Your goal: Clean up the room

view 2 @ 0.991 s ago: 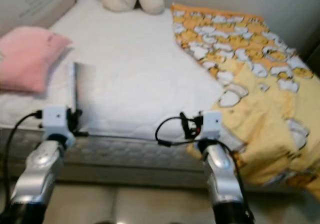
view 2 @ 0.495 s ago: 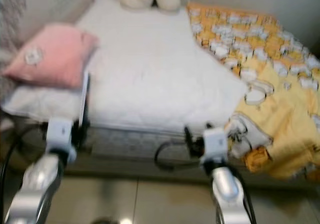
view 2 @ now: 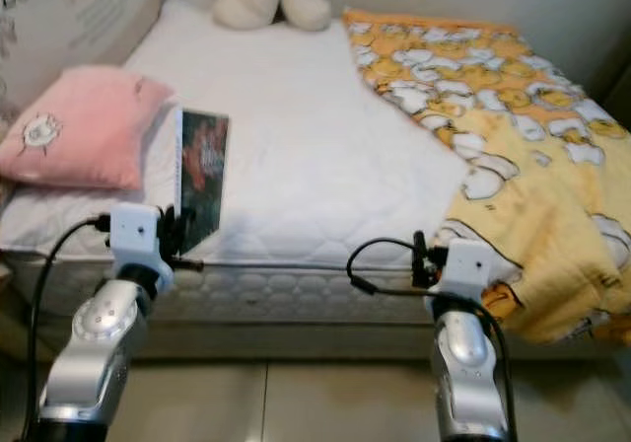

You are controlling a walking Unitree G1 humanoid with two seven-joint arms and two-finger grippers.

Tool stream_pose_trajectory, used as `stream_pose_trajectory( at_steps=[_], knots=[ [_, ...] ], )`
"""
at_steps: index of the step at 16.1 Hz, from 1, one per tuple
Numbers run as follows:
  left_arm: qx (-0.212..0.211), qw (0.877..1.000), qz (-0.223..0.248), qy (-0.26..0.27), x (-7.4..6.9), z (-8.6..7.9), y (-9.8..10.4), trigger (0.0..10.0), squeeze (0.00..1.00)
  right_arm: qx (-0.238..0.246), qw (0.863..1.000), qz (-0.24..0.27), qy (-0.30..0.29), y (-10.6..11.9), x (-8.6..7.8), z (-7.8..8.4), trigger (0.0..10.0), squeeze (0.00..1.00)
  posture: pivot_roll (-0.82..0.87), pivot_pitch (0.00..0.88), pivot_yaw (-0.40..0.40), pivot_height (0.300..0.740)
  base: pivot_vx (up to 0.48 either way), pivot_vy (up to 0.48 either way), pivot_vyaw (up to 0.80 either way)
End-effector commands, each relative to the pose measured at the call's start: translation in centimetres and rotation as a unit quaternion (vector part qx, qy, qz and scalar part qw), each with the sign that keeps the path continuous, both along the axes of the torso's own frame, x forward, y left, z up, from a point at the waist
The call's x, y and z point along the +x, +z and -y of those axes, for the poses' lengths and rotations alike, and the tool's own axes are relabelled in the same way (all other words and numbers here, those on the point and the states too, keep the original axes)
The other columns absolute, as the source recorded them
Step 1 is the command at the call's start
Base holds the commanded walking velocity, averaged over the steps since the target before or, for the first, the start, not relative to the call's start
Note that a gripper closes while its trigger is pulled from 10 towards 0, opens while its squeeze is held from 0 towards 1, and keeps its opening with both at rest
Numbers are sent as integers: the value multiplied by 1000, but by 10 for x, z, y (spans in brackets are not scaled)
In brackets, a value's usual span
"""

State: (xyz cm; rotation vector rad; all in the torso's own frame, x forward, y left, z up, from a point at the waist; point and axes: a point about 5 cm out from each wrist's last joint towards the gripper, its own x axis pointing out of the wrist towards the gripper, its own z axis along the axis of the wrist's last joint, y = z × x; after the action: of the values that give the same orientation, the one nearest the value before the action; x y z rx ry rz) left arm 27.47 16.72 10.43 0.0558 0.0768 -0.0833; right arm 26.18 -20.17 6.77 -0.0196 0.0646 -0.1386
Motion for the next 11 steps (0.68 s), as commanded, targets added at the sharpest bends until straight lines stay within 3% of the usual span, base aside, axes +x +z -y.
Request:
stream_pose_trajectory(
  at_steps=[1,11],
  knots=[
    [-4,1000,13,9,5,-3,6,10000,0,2,1000,14,17,7,8,-4,10000,0,8,0,-45,740,442,0,0],
    [-1,1000,8,10,22,-14,5,10000,0,4,997,10,75,8,8,-21,10000,0,0,0,-41,740,440,0,0]
  ],
)
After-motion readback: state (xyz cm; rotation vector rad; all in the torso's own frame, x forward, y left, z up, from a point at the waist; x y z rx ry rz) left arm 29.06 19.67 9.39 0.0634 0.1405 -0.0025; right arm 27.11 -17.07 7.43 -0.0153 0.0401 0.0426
